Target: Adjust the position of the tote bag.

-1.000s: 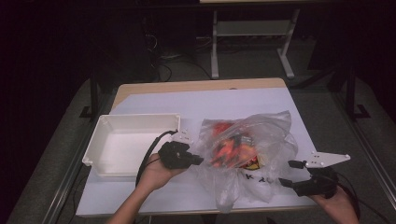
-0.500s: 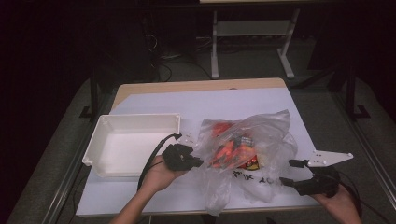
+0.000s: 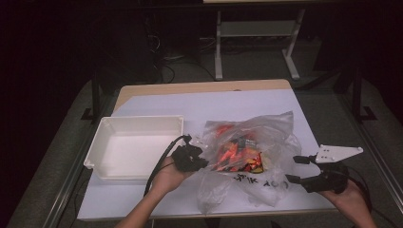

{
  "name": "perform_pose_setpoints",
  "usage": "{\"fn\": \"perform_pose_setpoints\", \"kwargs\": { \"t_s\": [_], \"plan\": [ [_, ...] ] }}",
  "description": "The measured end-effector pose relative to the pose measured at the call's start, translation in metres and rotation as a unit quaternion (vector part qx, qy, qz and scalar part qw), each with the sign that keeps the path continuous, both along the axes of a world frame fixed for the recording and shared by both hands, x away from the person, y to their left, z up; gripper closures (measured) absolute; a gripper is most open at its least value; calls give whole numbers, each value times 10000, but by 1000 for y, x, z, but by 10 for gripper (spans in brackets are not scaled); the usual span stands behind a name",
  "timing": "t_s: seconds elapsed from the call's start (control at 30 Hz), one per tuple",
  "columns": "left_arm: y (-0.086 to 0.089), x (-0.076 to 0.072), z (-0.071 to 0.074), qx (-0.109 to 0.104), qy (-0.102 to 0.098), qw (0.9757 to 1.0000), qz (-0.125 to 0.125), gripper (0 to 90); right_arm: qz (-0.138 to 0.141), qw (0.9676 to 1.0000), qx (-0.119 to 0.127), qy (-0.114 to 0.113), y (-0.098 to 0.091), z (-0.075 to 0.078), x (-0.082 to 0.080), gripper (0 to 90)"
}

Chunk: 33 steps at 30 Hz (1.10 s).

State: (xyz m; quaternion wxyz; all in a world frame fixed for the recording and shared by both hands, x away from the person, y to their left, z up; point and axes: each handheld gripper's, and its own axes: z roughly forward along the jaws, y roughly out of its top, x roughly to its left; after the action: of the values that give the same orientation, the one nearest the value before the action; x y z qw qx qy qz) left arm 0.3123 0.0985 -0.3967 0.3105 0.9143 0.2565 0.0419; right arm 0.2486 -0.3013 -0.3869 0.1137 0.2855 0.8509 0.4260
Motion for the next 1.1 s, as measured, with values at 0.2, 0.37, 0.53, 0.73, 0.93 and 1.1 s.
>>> {"fn": "perform_pose_setpoints", "kwargs": {
  "t_s": [0.2,0.37,0.53,0.73,0.93,1.1],
  "plan": [
    [0,1,0,35,-2,10000,-15,893,63,10000,-23,-66,-1,15,12,291],
    [1,1,0,-2,28,10000,-31,893,42,10000,-54,-71,-1,23,31,288],
    [3,2,0,-55,52,10000,1,893,108,9999,-65,-47,4,25,47,313],
    [3,2,1,-101,67,9999,-2,892,17,9999,-104,51,8,18,62,362],
    [7,0,6,-229,60,9997,-30,875,26,9997,-200,144,15,7,73,629],
    [12,-3,11,-448,75,9990,9,847,124,9997,-192,91,20,7,73,793]
  ]
}}
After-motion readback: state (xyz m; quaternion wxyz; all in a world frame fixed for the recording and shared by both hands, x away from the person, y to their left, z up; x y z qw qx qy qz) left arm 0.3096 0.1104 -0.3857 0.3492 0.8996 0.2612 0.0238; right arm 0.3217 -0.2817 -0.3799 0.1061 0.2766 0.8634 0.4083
